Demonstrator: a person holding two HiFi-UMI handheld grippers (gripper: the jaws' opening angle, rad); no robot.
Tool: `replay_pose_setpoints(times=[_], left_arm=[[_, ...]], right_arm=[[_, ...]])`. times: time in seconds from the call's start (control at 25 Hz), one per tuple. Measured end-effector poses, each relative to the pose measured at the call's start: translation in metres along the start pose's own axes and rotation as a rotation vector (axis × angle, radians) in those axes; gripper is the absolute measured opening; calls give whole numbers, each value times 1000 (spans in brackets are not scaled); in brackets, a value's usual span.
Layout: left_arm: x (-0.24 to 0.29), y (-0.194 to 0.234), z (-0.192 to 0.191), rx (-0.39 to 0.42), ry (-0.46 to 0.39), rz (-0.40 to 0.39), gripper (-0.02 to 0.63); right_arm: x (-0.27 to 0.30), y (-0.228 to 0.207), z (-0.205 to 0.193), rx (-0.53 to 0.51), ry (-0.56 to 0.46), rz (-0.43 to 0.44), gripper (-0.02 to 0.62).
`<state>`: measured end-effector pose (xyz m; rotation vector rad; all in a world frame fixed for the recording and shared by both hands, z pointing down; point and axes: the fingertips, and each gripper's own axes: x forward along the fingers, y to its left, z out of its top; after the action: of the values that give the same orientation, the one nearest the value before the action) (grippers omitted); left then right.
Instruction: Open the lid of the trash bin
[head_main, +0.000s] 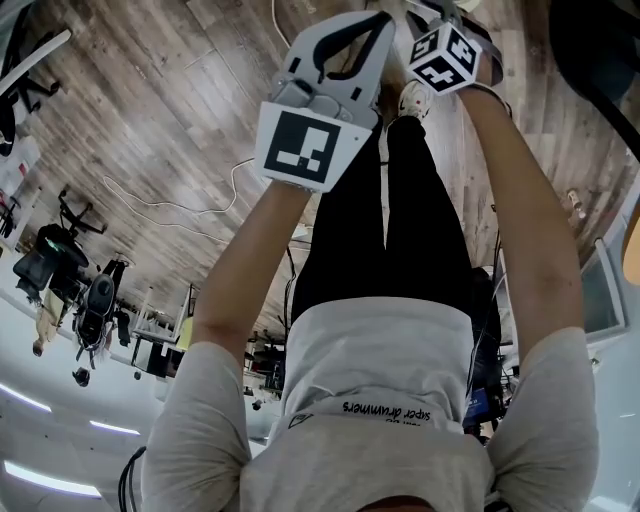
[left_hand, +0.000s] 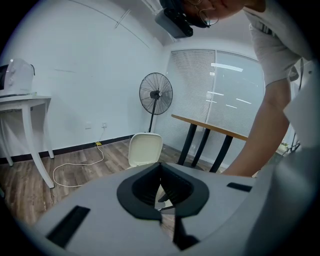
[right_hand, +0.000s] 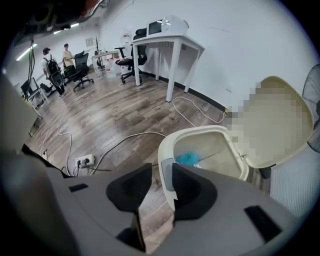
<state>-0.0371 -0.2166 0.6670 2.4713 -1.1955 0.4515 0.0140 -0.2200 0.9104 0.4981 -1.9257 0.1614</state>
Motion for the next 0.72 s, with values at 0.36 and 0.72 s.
replay_pose_setpoints(times=[0.36, 0.72], left_arm=[[-11, -13, 43, 8, -24, 11, 15], [-35, -14, 98, 16, -69, 36, 15]], right_arm=[[-83, -38, 31, 164, -152, -74, 92], [-160, -64, 58, 251, -241, -133, 61]])
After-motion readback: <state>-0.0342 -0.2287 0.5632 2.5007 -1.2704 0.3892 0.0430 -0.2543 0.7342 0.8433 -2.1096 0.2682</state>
